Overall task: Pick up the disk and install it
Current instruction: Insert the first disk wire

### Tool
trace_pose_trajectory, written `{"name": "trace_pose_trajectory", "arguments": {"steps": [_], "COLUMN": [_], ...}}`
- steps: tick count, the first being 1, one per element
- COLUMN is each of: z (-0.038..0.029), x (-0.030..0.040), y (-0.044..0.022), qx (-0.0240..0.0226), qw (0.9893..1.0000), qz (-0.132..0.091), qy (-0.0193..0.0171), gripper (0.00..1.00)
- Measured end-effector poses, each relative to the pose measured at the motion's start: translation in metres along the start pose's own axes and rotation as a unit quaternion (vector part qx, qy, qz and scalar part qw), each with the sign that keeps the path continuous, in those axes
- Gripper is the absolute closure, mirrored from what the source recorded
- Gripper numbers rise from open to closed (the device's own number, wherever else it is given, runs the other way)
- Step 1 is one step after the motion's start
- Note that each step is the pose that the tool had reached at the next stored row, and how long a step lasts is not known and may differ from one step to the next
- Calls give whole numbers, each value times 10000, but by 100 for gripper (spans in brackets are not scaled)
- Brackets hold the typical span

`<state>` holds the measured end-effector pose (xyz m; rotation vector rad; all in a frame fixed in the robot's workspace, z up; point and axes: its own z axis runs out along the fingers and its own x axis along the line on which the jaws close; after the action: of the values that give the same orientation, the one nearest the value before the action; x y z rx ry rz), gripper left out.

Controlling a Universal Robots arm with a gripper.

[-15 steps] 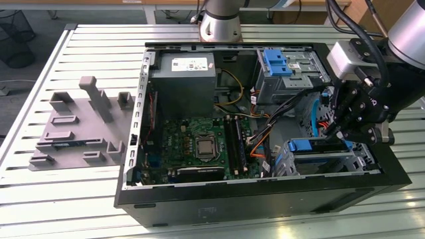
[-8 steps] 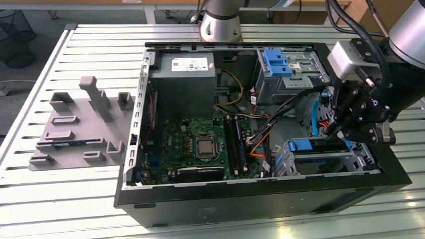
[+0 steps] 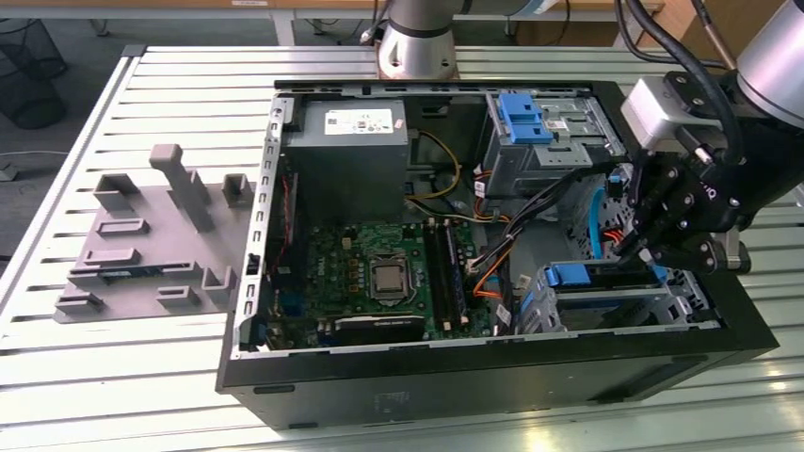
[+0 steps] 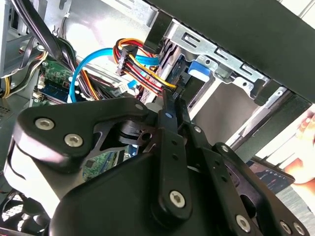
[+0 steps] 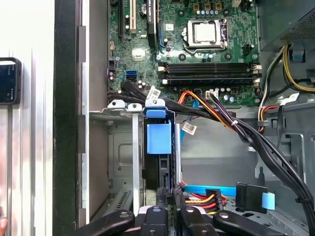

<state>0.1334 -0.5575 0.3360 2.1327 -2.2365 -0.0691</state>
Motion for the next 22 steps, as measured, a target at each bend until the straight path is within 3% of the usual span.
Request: {"name": "trace_pose_trajectory", "arguments": {"steps": [22], "z": [57], "x": [-15], "y": [-3], "qx": [0], "qw": [10000], "qz": [-16], "qy": [-1], "gripper": [83]}}
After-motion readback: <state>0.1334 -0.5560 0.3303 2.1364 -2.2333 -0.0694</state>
